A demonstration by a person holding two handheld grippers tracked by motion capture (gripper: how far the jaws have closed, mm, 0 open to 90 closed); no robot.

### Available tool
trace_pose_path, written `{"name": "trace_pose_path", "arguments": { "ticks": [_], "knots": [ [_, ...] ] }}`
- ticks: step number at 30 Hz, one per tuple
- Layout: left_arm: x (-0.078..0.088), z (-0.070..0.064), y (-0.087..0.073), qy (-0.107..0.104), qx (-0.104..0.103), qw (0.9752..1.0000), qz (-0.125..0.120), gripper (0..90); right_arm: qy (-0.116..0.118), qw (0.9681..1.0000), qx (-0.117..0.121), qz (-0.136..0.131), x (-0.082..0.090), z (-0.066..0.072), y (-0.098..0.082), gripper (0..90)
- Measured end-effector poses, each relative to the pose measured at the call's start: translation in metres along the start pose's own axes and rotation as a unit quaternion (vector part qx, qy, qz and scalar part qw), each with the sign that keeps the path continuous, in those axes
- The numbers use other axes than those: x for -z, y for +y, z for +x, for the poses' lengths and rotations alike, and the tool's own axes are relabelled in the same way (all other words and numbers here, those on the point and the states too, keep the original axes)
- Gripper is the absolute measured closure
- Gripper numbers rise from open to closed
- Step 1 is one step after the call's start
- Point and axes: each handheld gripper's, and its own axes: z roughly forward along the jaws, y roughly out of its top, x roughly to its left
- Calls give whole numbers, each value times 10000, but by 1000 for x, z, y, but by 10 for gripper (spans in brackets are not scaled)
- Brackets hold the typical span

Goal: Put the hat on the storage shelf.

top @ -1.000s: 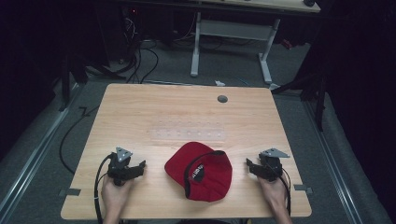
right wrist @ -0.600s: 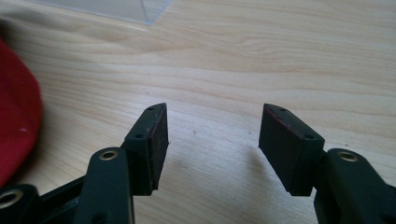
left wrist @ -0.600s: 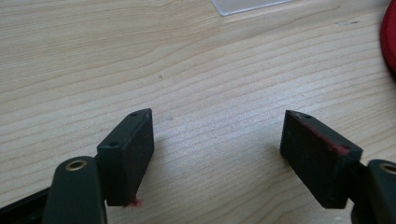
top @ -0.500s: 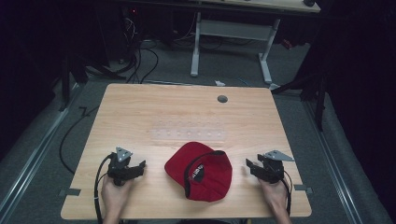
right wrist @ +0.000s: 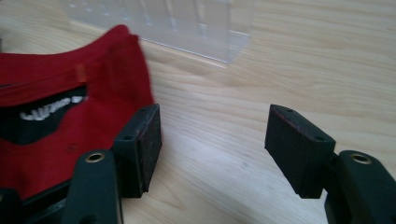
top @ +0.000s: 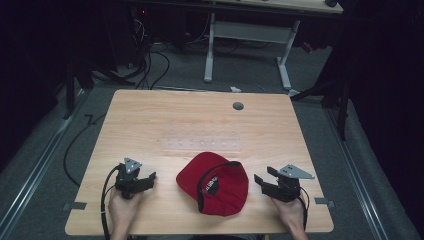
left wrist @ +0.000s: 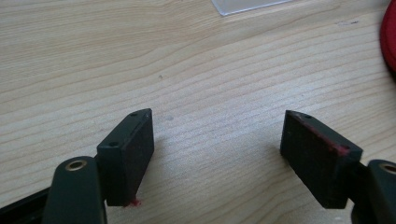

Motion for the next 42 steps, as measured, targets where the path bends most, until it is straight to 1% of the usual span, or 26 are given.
{"name": "trace_pose_path", "arguments": {
  "ticks": [1,4,8,10,13,16,19,20,21,23,24,25,26,30,31,33,34,35,37,38,41,42],
  "knots": [
    [0,0,0,0,0,10000,0,262,0,10000,0,0,0,0,0,357],
    [0,0,0,0,3,10000,0,262,155,9998,144,4,-3,7,5,347],
    [0,0,0,-1,14,10000,-4,262,311,9991,287,36,-13,16,11,343],
    [0,0,0,-1,13,10000,-4,262,431,9985,322,81,-20,20,15,342],
    [0,0,0,-1,13,10000,-4,262,490,9981,362,107,-25,23,17,343],
    [0,0,0,-2,15,10000,-4,262,601,9975,358,129,-33,25,20,346],
    [0,0,0,-1,11,10000,-3,262,693,9966,366,242,-42,27,23,357],
    [0,0,0,-1,14,10000,-4,262,762,9959,383,304,-48,29,25,363],
    [0,0,0,-1,14,10000,-5,262,762,9959,383,304,-48,29,25,363],
    [0,0,0,-2,13,10000,-4,262,854,9947,431,380,-56,32,28,371],
    [0,0,0,-2,14,10000,-5,262,854,9947,431,380,-56,32,28,371],
    [0,0,0,-1,14,10000,-4,261,905,9943,424,379,-62,33,29,377],
    [0,0,0,0,3,10000,-1,261,905,9943,424,379,-62,33,29,377],
    [0,0,0,-1,14,10000,-5,261,999,9928,412,524,-75,37,31,387],
    [0,0,0,-1,14,10000,-5,261,999,9928,412,524,-75,37,31,387],
    [0,0,0,-2,-2,10000,0,261,1060,9917,438,587,-83,39,32,395],
    [0,0,0,-6,-4,10000,0,261,1060,9917,438,587,-83,39,32,395],
    [0,0,0,-15,-8,10000,3,260,1097,9909,459,628,-87,40,33,408],
    [0,0,0,-21,-23,10000,17,260,1116,9906,455,653,-89,41,33,421],
    [0,0,0,-21,-22,10000,17,260,1138,9903,450,658,-91,41,33,444],
    [0,0,0,-22,-24,10000,19,259,1145,9896,494,718,-93,42,31,551],
    [0,-1,0,-23,-24,10000,20,258,1190,9890,469,744,-93,40,30,601]
  ]
}}
